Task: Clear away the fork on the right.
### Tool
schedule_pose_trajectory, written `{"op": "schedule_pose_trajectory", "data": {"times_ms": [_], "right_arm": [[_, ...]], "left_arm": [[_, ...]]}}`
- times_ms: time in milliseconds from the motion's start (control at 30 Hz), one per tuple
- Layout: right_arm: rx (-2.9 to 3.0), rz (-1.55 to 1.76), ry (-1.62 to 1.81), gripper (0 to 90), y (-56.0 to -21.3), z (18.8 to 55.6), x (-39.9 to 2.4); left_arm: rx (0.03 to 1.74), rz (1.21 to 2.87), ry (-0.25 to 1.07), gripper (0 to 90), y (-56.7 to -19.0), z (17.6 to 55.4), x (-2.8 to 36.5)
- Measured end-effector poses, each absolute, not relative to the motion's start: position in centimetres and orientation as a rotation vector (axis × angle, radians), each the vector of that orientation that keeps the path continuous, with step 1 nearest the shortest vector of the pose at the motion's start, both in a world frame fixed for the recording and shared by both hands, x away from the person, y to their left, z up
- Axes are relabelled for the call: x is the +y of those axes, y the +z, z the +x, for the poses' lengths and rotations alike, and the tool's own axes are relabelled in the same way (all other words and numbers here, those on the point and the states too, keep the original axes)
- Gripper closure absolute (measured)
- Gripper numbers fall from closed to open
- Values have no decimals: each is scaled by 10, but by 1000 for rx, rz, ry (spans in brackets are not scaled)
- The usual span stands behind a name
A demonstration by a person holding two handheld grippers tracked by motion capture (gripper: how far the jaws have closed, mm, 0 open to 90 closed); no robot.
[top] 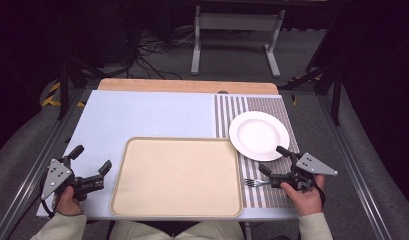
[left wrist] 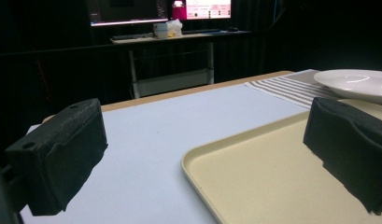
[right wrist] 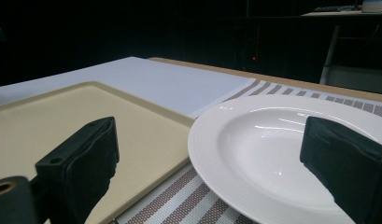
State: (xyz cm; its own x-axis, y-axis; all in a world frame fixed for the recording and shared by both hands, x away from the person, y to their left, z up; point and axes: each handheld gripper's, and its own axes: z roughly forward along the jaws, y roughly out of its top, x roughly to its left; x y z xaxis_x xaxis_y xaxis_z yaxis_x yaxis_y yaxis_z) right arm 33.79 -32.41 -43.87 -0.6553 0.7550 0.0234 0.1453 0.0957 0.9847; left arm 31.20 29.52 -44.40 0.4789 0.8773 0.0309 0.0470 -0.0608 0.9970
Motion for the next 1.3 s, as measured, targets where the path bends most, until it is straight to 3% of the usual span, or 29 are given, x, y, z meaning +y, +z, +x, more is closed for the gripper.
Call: {"op": "schedule_pose_trajectory", "data": {"times_ms": [1300], "right_arm": [[2229, 786, 1304, 51, -390, 366, -318]], "left_arm": [[854, 1483, 829, 1, -444, 312, 294]]}}
